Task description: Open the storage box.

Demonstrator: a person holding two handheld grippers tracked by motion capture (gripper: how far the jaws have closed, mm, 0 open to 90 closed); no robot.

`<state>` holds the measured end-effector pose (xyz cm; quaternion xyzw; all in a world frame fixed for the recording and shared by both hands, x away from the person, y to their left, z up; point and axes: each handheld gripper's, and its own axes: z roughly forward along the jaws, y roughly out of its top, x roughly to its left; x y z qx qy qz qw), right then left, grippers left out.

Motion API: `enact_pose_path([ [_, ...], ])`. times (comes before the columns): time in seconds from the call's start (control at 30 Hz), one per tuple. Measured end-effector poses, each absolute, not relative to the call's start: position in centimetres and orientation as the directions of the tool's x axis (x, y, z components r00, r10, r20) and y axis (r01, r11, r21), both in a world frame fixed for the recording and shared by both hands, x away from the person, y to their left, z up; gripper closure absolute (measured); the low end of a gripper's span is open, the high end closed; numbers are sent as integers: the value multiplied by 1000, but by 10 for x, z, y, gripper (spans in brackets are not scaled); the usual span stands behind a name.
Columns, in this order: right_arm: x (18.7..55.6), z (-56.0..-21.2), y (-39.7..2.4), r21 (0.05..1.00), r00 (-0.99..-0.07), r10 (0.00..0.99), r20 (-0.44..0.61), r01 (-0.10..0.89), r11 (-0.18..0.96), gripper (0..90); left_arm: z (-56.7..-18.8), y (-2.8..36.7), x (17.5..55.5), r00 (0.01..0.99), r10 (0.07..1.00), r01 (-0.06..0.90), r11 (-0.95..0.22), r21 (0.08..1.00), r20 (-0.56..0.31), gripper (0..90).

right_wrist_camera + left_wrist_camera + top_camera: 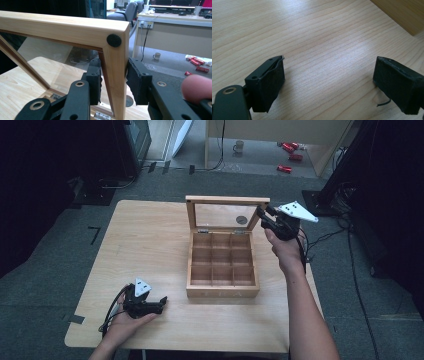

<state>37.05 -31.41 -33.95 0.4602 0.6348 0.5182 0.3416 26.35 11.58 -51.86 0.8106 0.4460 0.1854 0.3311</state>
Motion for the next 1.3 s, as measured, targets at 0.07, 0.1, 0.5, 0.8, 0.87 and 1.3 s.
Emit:
enact_pose_path([
  [0.07, 377, -337, -314, 971, -339, 939, 48, 238, 36, 659, -519, 116, 263, 533, 846, 601, -381, 703, 3, 105],
  [0.1, 380, -336, -314, 970, -337, 940, 46, 241, 38, 660, -519, 116, 264, 534, 846, 600, -382, 703, 3, 105],
  [0.5, 414, -324, -314, 953, -317, 945, 80, 303, 21, 665, -519, 116, 264, 535, 845, 602, -375, 705, -7, 106],
  [0.8, 439, -320, -313, 938, -284, 952, 116, 347, -11, 667, -518, 117, 264, 541, 841, 601, -379, 704, -9, 107],
  [0.87, 446, -319, -313, 932, -279, 952, 122, 361, -14, 667, -518, 117, 264, 541, 841, 601, -378, 704, -10, 108],
  [1.3, 482, -317, -311, 897, -233, 959, 159, 440, -41, 670, -518, 118, 265, 548, 836, 598, -378, 707, -17, 110],
])
